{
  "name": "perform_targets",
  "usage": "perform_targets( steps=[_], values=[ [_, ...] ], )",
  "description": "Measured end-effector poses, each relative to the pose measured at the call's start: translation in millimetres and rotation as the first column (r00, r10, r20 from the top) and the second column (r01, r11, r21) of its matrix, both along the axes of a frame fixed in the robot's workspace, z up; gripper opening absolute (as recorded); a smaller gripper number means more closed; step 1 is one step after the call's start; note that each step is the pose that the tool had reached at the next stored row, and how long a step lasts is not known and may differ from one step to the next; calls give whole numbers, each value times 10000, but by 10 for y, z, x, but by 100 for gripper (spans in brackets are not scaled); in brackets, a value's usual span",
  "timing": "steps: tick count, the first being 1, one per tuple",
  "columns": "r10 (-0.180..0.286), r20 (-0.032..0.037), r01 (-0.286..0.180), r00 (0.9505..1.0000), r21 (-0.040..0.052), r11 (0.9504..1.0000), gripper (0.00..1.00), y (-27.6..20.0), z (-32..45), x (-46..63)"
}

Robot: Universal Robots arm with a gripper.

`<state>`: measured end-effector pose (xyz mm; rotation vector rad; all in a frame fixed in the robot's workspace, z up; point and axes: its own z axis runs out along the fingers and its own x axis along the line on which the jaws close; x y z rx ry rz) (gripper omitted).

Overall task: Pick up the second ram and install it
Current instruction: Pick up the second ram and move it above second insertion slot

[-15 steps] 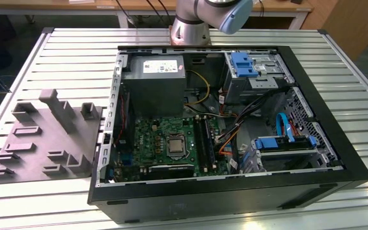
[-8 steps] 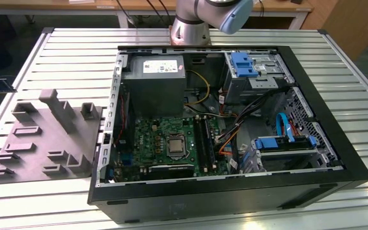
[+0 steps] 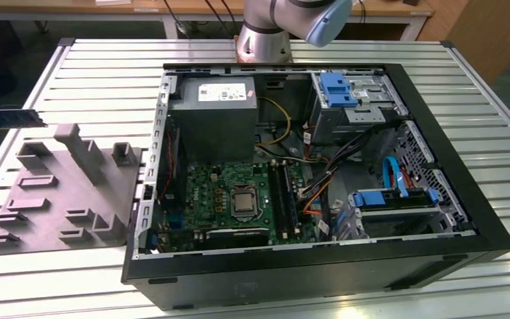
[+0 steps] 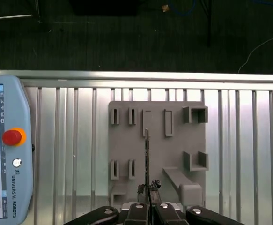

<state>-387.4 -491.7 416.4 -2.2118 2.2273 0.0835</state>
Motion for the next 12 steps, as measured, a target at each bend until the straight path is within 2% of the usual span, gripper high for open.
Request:
perform_targets(
  steps=[12],
  values=[
    [-1, -1, 1, 10000, 14, 10000, 12, 0, -8, 500]
  ],
)
